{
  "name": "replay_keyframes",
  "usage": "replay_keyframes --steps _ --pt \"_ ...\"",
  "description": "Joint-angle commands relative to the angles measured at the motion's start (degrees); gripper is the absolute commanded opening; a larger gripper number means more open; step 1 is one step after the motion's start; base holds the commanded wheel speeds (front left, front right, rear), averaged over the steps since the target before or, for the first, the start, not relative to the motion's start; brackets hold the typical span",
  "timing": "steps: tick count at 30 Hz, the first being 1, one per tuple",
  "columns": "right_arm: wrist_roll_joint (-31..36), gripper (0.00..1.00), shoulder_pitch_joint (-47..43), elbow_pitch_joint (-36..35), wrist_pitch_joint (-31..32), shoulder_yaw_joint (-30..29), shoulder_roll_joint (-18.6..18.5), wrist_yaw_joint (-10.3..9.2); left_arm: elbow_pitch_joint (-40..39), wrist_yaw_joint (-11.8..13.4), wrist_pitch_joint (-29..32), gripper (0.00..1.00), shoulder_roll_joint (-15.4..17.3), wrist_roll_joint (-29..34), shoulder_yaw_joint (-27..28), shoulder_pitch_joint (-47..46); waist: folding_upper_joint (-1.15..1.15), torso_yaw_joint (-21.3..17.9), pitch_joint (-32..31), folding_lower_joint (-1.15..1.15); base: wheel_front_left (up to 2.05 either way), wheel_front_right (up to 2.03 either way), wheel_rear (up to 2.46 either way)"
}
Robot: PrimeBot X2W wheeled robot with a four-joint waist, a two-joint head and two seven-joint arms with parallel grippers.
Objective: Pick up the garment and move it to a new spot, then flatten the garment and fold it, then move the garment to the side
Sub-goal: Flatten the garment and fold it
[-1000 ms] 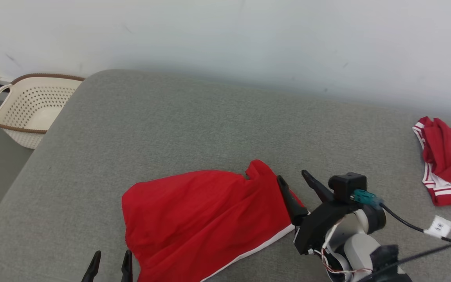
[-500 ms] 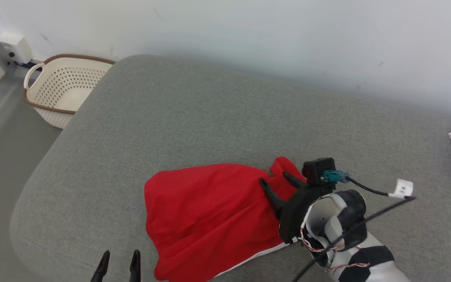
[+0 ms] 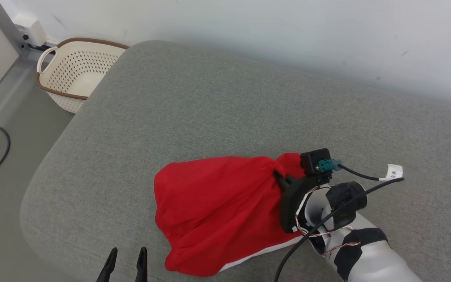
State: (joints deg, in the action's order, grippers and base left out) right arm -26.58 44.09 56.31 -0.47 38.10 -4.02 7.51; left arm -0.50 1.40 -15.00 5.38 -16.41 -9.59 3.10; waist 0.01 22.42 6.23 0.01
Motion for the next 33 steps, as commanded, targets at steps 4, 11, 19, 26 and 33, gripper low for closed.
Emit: replay_keyframes --steps 4,11,19,26,33 --pt "-0.09 0.0 1.88 3.47 -3.44 -1.71 -0.07 -0.04 0.68 -0.88 -0.22 1.0 -0.65 0.72 0.94 -0.32 -0.01 -1.24 -0.07 -0.01 0.0 0.0 0.0" --pt "-0.08 0.0 3.19 7.72 -7.94 -4.35 -0.1 -0.04 1.27 -1.93 -0.22 1.0 -1.35 1.61 1.67 -0.32 -0.01 -4.2 -0.78 -0.01 0.0 0.0 0.0" --pt "-0.92 0.0 3.26 9.45 -11.01 -6.53 -0.76 -0.04 1.5 -2.51 -0.22 1.0 -1.84 2.3 2.19 0.44 -0.01 -6.84 -1.83 -0.01 0.0 0.0 0.0" --pt "-0.61 0.0 4.15 10.89 -12.91 -9.53 -2.76 -0.04 1.67 -2.68 -0.22 1.0 -2.13 2.73 2.49 0.57 -0.01 -7.89 -2.43 -0.01 0.0 0.0 0.0" --pt "1.06 0.0 3.3 13.08 -13.56 -11.42 -2.62 -0.04 1.67 -2.95 -0.22 1.0 -2.33 2.87 2.77 1.29 -0.01 -8.31 -2.78 -0.01 0.0 0.0 0.0"
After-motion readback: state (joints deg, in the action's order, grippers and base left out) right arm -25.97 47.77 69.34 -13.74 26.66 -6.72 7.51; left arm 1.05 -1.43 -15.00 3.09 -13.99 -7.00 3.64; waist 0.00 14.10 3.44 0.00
